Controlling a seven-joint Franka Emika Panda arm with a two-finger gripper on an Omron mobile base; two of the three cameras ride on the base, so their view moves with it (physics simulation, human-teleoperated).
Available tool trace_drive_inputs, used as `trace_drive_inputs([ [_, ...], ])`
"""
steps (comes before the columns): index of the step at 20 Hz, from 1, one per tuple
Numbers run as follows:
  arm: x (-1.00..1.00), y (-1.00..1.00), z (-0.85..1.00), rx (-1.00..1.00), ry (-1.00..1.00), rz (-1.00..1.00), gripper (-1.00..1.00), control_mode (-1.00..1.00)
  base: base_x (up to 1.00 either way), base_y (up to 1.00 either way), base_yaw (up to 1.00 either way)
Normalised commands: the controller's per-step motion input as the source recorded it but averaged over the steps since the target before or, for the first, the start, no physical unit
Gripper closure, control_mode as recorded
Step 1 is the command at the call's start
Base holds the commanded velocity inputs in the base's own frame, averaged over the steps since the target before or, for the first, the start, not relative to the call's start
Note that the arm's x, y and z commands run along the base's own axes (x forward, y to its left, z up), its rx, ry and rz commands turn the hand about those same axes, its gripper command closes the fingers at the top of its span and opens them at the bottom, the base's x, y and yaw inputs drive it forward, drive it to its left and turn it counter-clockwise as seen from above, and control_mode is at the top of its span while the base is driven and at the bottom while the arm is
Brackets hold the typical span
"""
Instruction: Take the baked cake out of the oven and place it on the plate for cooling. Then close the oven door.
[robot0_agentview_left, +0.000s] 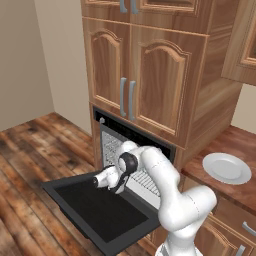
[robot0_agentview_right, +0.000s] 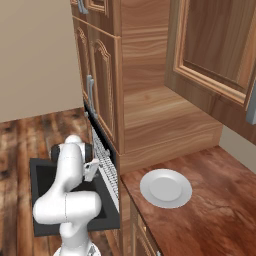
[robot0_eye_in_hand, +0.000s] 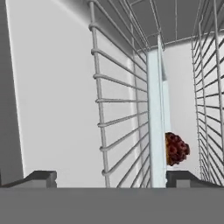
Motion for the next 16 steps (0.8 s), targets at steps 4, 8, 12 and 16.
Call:
trace_drive_inputs([
  [4,0.32,0.00,-0.44,-0.04,0.03,0.00,-1.00,-1.00,0.00,0.00,0.00],
  [8,0.25,0.00,-0.40,-0.03,0.01,0.00,-1.00,-1.00,0.00,0.00,0.00],
  [12,0.27,0.00,-0.35,-0.02,0.00,0.00,-1.00,-1.00,0.00,0.00,0.00],
  [16,0.32,-0.04,-0.29,-0.01,0.00,0.00,-1.00,-1.00,0.00,0.00,0.00],
])
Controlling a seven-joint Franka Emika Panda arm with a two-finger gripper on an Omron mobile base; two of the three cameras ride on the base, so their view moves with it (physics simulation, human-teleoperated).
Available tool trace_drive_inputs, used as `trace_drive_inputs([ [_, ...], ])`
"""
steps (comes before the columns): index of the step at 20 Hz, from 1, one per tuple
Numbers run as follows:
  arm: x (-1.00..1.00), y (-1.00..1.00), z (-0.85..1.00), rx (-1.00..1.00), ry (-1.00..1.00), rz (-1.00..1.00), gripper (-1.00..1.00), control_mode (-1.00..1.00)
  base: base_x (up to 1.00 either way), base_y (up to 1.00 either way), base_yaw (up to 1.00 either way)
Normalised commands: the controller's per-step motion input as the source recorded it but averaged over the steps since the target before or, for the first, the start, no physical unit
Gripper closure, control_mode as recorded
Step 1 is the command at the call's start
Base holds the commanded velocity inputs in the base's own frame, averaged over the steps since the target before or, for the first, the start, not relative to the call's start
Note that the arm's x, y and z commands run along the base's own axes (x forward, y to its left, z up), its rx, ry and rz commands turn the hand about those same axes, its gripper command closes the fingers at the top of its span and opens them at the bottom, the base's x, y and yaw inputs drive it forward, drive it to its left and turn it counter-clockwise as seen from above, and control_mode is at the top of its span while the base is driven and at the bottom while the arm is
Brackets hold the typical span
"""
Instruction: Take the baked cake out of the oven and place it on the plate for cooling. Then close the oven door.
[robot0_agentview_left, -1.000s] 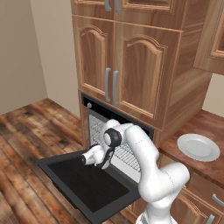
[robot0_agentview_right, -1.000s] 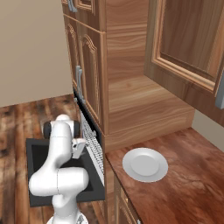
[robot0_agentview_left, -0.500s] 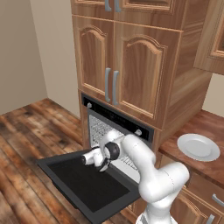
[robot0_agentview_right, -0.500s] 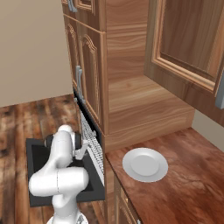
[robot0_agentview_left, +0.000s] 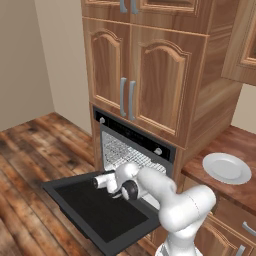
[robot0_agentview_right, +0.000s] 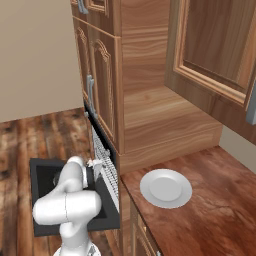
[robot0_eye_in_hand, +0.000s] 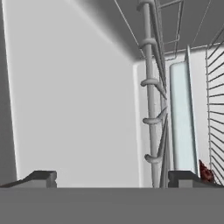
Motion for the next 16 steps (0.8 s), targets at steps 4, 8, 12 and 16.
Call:
trace_drive_inputs([
  [4,0.34,-0.13,-0.22,0.00,0.00,0.00,-1.00,-1.00,0.00,0.00,0.00],
  [8,0.35,-0.11,-0.23,0.00,0.00,0.00,-1.00,-1.00,0.00,0.00,0.00],
  [12,0.38,-0.08,-0.34,-0.01,0.00,0.00,-1.00,-1.00,0.00,0.00,0.00],
  [16,0.36,-0.05,-0.40,-0.02,0.01,0.00,-1.00,-1.00,0.00,0.00,0.00],
])
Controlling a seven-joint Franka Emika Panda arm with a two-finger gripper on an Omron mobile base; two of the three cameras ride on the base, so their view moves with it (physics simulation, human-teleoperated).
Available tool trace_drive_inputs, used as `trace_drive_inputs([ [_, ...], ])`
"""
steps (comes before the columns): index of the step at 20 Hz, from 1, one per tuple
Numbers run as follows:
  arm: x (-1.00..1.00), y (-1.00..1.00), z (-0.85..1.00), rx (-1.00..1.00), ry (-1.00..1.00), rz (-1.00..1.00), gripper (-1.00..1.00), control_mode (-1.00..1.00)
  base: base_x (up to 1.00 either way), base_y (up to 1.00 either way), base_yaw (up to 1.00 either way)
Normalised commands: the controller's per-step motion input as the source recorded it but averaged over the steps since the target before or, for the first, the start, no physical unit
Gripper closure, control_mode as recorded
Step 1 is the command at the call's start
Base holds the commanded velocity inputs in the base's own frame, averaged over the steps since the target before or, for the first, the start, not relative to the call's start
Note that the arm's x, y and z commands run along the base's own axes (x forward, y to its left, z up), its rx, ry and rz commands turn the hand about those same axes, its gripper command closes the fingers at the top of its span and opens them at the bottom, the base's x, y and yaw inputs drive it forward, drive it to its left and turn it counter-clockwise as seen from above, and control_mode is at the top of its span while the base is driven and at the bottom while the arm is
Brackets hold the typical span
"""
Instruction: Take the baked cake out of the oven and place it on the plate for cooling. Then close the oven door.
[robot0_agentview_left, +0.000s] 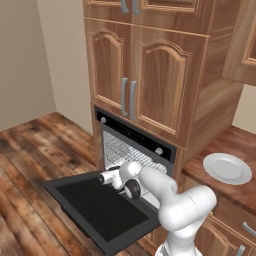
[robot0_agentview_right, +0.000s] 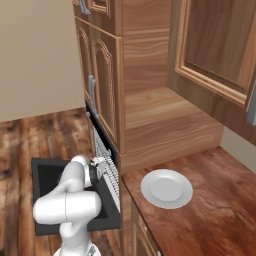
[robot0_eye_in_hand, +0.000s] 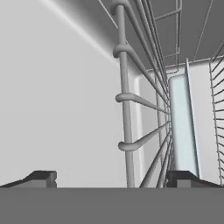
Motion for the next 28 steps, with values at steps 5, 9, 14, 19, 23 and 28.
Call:
trace_drive_inputs([
  [5,0.30,0.00,-0.33,-0.01,0.04,0.00,-1.00,-1.00,0.00,0.00,0.00],
  [9,0.26,0.00,-0.33,0.00,0.10,0.00,-1.00,-1.00,0.00,0.00,0.00],
  [14,0.31,0.04,-0.32,0.00,0.15,0.00,-1.00,-1.00,0.00,0.00,0.00],
  [19,0.28,0.02,-0.32,0.00,0.13,0.00,1.00,-1.00,0.00,0.00,0.00],
  [23,0.11,0.12,-0.38,0.00,0.12,0.00,1.00,-1.00,0.00,0.00,0.00],
  [28,0.00,0.19,-0.51,0.00,0.06,-0.01,1.00,-1.00,0.00,0.00,0.00],
])
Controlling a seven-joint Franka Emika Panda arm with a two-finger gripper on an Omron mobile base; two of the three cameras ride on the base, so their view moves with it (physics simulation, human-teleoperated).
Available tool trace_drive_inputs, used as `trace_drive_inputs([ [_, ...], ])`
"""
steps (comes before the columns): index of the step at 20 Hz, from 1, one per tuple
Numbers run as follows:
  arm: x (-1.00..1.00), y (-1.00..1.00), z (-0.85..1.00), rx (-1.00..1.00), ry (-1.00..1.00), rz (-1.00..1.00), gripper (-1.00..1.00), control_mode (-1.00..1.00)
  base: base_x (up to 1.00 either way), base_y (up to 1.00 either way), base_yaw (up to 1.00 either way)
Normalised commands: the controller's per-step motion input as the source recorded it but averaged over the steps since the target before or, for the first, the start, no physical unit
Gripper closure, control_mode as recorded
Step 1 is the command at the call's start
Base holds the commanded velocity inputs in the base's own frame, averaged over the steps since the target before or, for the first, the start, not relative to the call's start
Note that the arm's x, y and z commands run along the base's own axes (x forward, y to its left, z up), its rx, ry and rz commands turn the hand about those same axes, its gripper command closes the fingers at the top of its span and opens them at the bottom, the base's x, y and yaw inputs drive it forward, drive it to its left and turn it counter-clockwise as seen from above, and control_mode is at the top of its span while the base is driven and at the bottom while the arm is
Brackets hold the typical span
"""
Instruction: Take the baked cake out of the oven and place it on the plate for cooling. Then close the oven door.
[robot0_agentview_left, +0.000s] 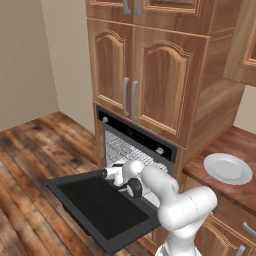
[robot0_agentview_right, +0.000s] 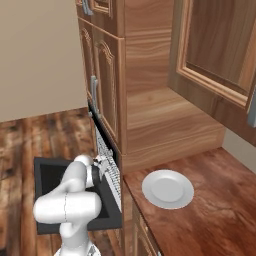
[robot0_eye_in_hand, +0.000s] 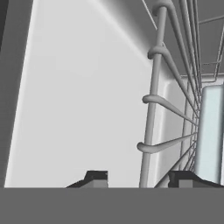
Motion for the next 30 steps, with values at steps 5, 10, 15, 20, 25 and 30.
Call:
trace_drive_inputs([
  [5,-0.12,0.49,-0.59,0.00,0.10,0.00,1.00,-1.00,0.00,0.00,0.00],
  [10,-0.24,0.86,-0.54,0.00,0.20,0.00,1.00,-1.00,0.00,0.00,0.00],
  [15,-0.25,0.90,-0.33,0.03,0.31,0.00,1.00,-1.00,0.00,0.00,0.00],
  [20,-0.35,0.94,-0.31,0.03,0.31,0.00,1.00,-1.00,0.00,0.00,0.00],
  [25,-0.44,0.99,-0.32,0.02,0.29,0.00,1.00,-1.00,0.00,0.00,0.00],
  [30,-0.51,1.00,-0.33,0.00,0.25,0.00,1.00,-1.00,0.00,0.00,0.00],
])
